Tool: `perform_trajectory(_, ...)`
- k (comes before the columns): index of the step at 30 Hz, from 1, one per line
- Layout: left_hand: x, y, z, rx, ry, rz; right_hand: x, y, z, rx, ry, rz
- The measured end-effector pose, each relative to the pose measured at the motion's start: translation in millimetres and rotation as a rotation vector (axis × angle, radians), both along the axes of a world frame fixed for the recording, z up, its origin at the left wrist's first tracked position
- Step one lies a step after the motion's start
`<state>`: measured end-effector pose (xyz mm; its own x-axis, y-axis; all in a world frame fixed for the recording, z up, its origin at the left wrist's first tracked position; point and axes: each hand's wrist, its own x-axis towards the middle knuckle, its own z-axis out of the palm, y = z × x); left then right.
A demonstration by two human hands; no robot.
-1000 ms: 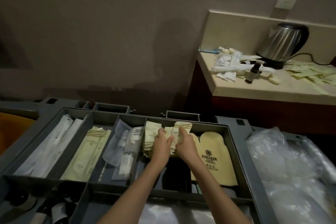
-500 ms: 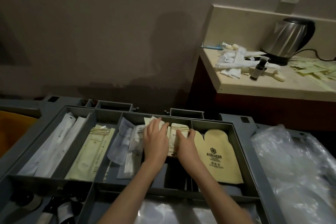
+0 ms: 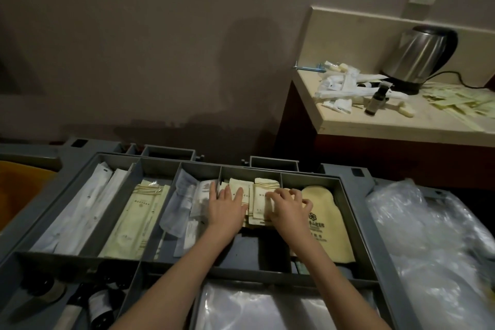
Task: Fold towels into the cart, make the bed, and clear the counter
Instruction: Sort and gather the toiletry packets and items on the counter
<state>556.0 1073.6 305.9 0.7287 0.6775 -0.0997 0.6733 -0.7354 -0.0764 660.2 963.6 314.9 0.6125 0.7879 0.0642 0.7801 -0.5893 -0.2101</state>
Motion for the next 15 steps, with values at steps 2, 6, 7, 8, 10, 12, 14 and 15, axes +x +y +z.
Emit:
perform_trajectory(2, 1.5, -0.7, 0.9, -0.011, 0.043, 0.0, 1.4, -2.1, -3.9, -0.006, 0.041, 0.013)
perform_trajectory(6, -1.2, -1.2, 6.0, -0.011, -0.064, 0.005, 4.2, 0.2, -3.5, -0.011, 0.1, 0.031)
perform_trajectory(7, -2.7, -1.3, 8.1, -0.018, -0.118, 0.018, 4.5, 0.5, -2.0, -0.012, 0.103, 0.038)
perform_trajectory(8, -3.6, -1.7, 10.4, -0.027, -0.16, 0.025, 4.8, 0.1, -0.3, -0.012, 0.103, 0.046)
perform_trajectory(10, -3.1, -4.2, 15.3, -0.037, -0.205, 0.024, 6.0, -3.2, 2.9, -0.014, 0.102, 0.06)
perform_trajectory(12, 3.2, -9.1, 22.9, -0.034, -0.255, 0.024, 10.2, -9.4, 9.3, -0.014, 0.095, 0.069)
perform_trajectory(14, 13.3, -18.5, 34.7, -0.024, -0.301, 0.016, 17.0, -19.7, 17.4, -0.021, 0.081, 0.069)
perform_trajectory(15, 19.6, -24.9, 41.1, -0.022, -0.316, 0.004, 22.0, -27.3, 20.9, -0.027, 0.071, 0.063)
